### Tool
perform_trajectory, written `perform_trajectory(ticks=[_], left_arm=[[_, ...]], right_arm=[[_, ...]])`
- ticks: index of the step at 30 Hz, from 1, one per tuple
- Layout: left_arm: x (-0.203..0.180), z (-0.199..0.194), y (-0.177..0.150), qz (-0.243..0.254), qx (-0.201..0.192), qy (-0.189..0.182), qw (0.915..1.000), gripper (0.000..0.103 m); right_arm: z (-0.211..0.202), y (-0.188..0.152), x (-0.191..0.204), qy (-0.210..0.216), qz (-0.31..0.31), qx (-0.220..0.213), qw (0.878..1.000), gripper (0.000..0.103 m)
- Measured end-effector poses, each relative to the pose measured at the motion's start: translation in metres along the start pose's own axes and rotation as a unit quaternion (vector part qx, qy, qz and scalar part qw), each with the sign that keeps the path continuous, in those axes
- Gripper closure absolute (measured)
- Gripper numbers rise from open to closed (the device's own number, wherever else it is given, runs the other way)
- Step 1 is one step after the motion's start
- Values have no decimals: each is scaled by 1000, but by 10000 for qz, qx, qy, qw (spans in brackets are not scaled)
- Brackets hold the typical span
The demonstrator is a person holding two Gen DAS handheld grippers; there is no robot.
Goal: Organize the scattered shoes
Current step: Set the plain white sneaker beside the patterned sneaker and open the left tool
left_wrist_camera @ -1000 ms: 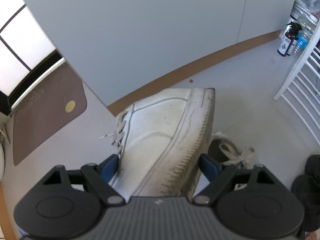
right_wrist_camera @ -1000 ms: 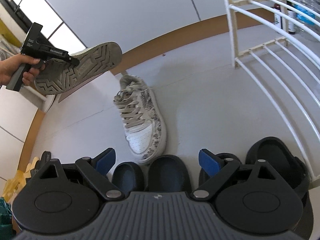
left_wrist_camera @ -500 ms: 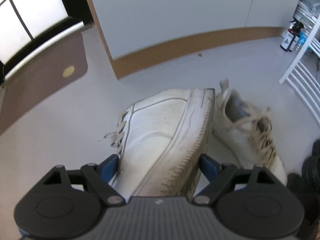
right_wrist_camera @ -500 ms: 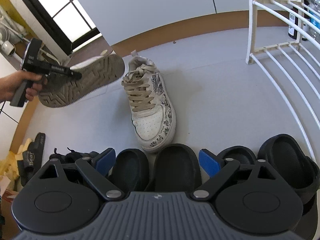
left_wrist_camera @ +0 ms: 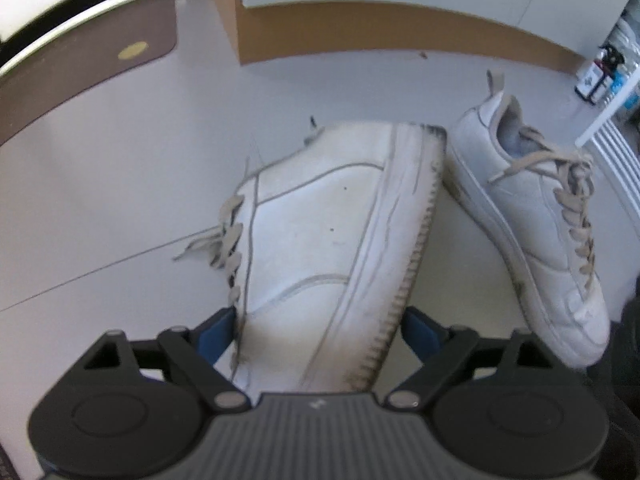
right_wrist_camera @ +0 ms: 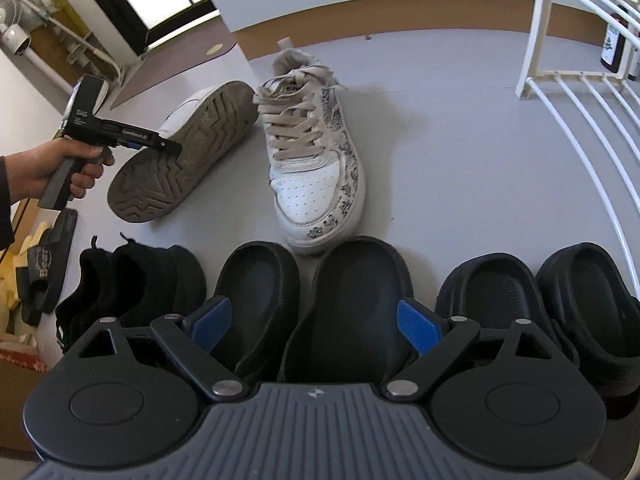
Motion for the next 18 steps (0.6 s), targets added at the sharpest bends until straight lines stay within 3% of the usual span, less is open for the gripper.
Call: perform_trajectory(ticks=[4,11,15,18], left_arm=[[1,-1,-5,-203,-132,-22,9997,6],[-11,-3,-13,-391,221,-13,9990,6],[-17,-12,-22,-328,230,25,9992,5],[-18,-26,-35,-441,213,257,9985,5]], right_arm=[[4,-1,-3,57,36,31,10000,9],[9,2,-6,131,157,32,9998,9],[8,0,6,236,30,32,9997,9],[6,-2,18,321,-164,57,9993,9]])
Point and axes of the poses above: each gripper's, at about its wrist camera, not at the fingertips, and z roughly the way its jaws point, x to its left, y to its top, the point moved 2 cm from there along z, roughly the way its jaws point
